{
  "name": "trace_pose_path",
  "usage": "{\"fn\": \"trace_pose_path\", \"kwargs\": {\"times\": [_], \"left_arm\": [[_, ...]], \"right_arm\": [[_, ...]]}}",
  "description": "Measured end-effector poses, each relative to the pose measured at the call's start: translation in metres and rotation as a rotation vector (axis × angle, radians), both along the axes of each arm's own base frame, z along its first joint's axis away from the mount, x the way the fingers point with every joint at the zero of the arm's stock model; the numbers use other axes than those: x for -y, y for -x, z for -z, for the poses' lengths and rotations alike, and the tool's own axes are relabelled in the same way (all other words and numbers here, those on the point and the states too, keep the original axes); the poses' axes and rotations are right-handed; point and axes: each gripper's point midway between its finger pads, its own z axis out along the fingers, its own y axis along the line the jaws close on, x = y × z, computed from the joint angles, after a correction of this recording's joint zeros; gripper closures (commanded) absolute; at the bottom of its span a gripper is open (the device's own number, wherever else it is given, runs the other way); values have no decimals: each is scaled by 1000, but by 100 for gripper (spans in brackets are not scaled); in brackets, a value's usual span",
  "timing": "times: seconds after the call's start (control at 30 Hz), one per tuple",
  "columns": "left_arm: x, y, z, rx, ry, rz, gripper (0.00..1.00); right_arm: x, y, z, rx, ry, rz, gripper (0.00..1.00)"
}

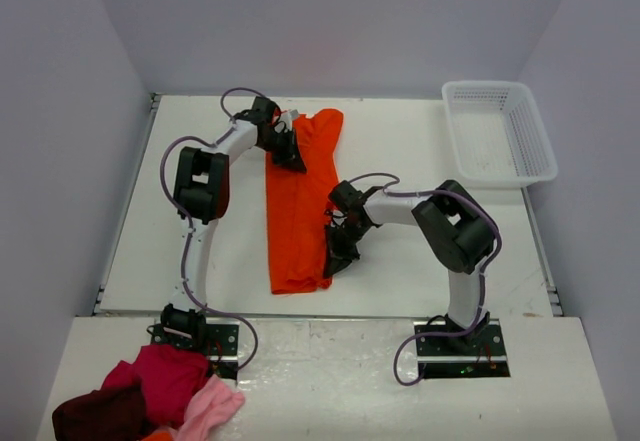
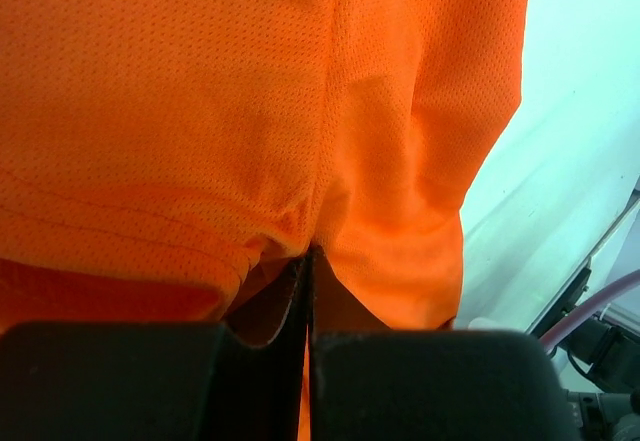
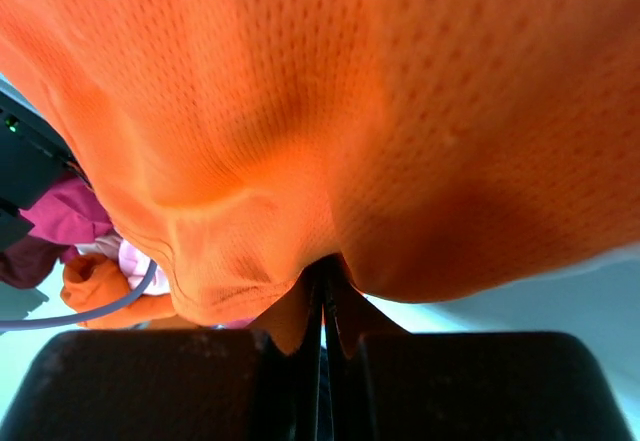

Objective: Fold and stack the t-shirts
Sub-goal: Rotate the tshirt 90 degrees

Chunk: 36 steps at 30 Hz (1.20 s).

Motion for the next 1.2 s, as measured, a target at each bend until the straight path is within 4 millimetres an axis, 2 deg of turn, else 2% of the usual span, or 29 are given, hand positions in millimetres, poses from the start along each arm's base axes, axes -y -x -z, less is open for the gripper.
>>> {"fn": "trace_pose_path", "kwargs": {"times": [0.2, 0.63, 0.9, 1.0, 1.03, 1.1, 1.13, 1.2], "left_arm": [[1, 0, 1, -6, 9, 1, 100], [-1, -3, 1, -35, -5, 7, 100], [-2, -4, 1, -41, 4, 7, 100], [-3, -3, 1, -30, 3, 6, 98], [-4, -1, 1, -24, -4, 2, 96], [-9, 1, -1, -12, -25, -9, 93], [-12, 2, -2, -6, -41, -17, 85], [-20, 5, -5, 5, -77, -35, 77]], "right_arm": [[12, -3, 0, -2, 12, 37, 100], [40, 11, 2, -14, 119, 92, 100], [47, 9, 1, -4, 177, 97, 100], [51, 7, -1, 30, 192, 98, 86], [54, 6, -2, 52, 204, 97, 77], [60, 2, -4, 93, 228, 94, 66], [63, 0, -5, 118, 239, 91, 62], [66, -5, -7, 159, 256, 78, 56]]}}
